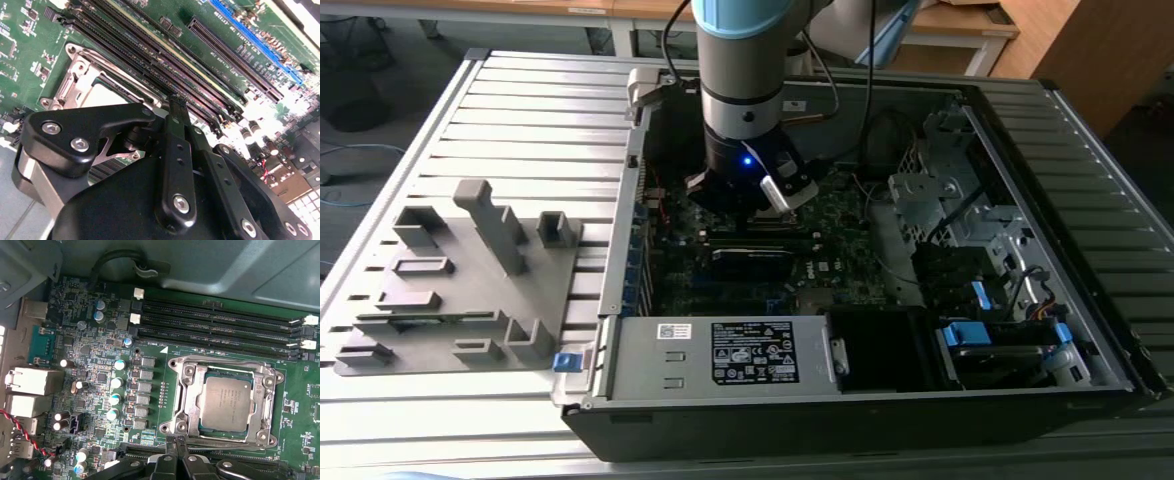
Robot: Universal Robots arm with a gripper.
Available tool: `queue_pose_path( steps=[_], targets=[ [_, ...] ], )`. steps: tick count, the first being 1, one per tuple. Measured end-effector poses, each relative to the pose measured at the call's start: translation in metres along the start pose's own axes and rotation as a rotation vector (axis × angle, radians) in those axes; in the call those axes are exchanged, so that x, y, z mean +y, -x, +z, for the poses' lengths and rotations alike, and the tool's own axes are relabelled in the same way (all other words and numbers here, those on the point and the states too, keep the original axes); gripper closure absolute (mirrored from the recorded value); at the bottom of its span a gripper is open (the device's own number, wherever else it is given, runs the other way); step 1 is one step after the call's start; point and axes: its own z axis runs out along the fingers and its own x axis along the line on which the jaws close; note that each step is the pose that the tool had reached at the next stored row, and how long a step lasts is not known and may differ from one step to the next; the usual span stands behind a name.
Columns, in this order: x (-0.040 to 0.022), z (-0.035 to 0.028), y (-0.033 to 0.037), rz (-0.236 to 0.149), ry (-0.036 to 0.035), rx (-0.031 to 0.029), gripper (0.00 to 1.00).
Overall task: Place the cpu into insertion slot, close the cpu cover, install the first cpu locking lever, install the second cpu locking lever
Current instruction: 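Install the second cpu locking lever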
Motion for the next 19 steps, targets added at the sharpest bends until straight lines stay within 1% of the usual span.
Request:
queue_pose_path(
  steps=[19],
  targets=[
    [0.0000, 0.0000, -0.0001, -0.009, 0.0006, 0.0004, 0.89]
  ],
)
